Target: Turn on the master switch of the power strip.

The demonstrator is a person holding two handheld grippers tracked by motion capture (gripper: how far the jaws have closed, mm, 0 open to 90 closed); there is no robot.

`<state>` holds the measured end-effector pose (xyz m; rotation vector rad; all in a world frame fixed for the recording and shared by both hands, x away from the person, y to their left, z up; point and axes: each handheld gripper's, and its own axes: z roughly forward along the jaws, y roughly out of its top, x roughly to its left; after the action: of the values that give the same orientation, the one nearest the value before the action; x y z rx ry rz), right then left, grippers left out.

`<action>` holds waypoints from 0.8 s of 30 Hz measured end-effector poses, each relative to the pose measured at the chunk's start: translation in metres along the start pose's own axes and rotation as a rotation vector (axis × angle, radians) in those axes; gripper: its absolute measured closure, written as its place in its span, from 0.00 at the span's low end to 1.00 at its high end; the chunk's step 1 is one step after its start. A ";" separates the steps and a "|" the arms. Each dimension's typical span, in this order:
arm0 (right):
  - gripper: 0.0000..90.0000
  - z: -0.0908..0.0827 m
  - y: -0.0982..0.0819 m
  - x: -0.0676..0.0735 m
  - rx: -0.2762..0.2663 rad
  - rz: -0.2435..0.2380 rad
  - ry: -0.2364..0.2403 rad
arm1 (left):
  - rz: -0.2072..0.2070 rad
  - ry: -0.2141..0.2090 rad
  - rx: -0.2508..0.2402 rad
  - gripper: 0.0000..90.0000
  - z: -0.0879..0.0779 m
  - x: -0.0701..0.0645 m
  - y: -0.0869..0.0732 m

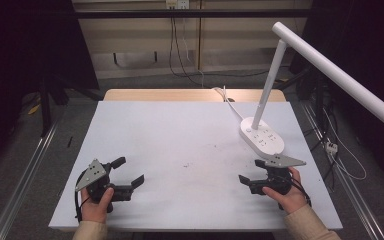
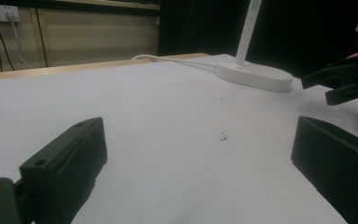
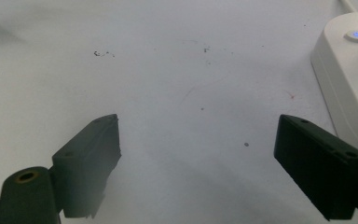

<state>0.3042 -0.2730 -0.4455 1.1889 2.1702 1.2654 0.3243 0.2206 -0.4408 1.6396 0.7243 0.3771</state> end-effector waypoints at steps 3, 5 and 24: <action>0.16 -0.001 -0.001 0.001 -0.001 0.003 0.003 | 0.001 -0.001 -0.002 0.04 0.000 0.000 0.000; 0.16 -0.001 -0.002 0.001 0.000 -0.006 0.006 | 0.004 -0.003 -0.002 0.04 0.000 0.000 0.000; 0.16 -0.009 -0.008 0.003 -0.011 0.003 0.001 | -0.002 -0.002 -0.001 0.04 0.000 0.000 0.000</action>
<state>0.2926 -0.2775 -0.4473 1.1882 2.1604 1.2782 0.3246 0.2209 -0.4413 1.6381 0.7243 0.3736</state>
